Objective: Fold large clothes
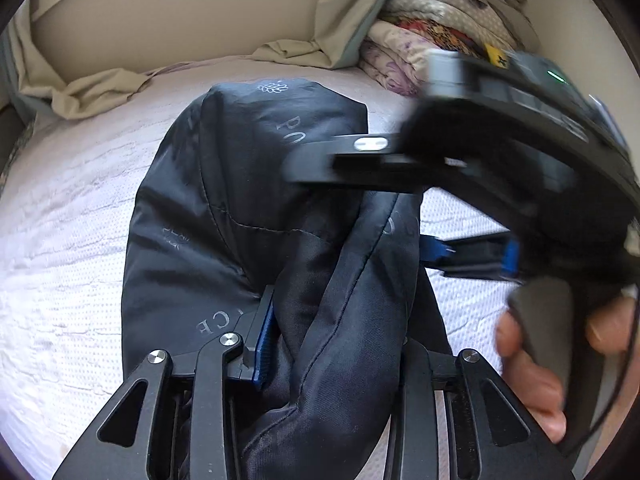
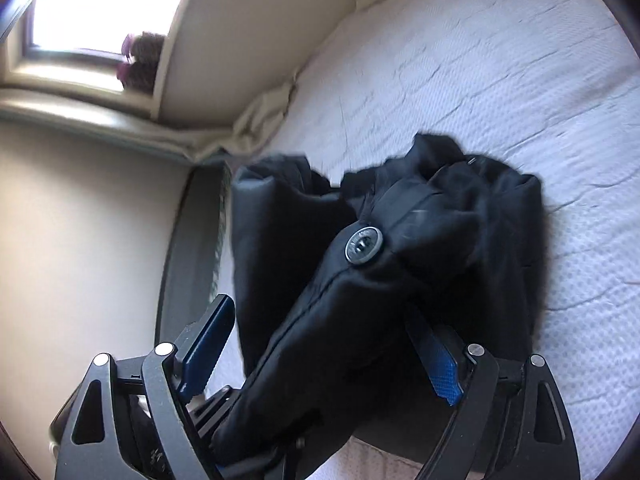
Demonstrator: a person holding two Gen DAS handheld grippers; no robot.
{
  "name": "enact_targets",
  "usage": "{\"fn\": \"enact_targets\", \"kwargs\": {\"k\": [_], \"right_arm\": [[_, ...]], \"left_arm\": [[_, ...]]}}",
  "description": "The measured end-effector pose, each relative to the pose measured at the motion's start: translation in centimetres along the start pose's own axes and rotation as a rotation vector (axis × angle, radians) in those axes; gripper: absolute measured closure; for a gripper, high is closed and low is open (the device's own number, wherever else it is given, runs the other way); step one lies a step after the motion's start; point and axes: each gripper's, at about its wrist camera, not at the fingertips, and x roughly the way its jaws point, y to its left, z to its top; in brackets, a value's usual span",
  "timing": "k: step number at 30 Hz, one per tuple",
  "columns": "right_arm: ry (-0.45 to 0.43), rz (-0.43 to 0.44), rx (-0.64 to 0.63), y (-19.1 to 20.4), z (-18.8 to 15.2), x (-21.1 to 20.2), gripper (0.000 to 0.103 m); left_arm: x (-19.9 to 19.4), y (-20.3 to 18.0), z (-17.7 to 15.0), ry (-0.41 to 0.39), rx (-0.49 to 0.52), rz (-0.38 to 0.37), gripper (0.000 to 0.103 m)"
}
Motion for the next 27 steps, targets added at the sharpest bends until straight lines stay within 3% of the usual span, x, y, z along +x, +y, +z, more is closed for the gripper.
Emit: {"fn": "enact_targets", "kwargs": {"k": [3, 8, 11, 14, 19, 23, 27], "right_arm": [[0.076, -0.022, -0.038, 0.8, 0.7, 1.6, 0.020], [0.125, -0.046, -0.023, -0.2, 0.0, 3.5, 0.065], [0.126, -0.051, -0.019, -0.5, 0.1, 3.7, 0.072], [0.110, -0.063, -0.013, -0.6, 0.1, 3.6, 0.076], [0.059, -0.074, 0.009, -1.4, -0.3, 2.6, 0.078], [0.028, -0.072, 0.033, -1.8, -0.1, 2.6, 0.078], [0.006, -0.063, 0.042, -2.0, 0.0, 2.7, 0.078]], "left_arm": [[0.2, -0.3, -0.2, 0.012, 0.030, 0.010, 0.063], [0.3, -0.6, -0.2, 0.038, 0.063, -0.011, 0.053], [-1.2, -0.3, -0.2, 0.048, 0.080, -0.074, 0.043], [-3.2, -0.2, -0.4, 0.048, 0.116, -0.127, 0.038], [-7.9, 1.4, -4.1, -0.009, 0.172, -0.182, 0.026], [-7.0, 3.5, -7.4, -0.003, 0.168, -0.117, 0.025], [-3.5, 5.7, -9.6, 0.033, 0.136, -0.025, 0.025]]}}
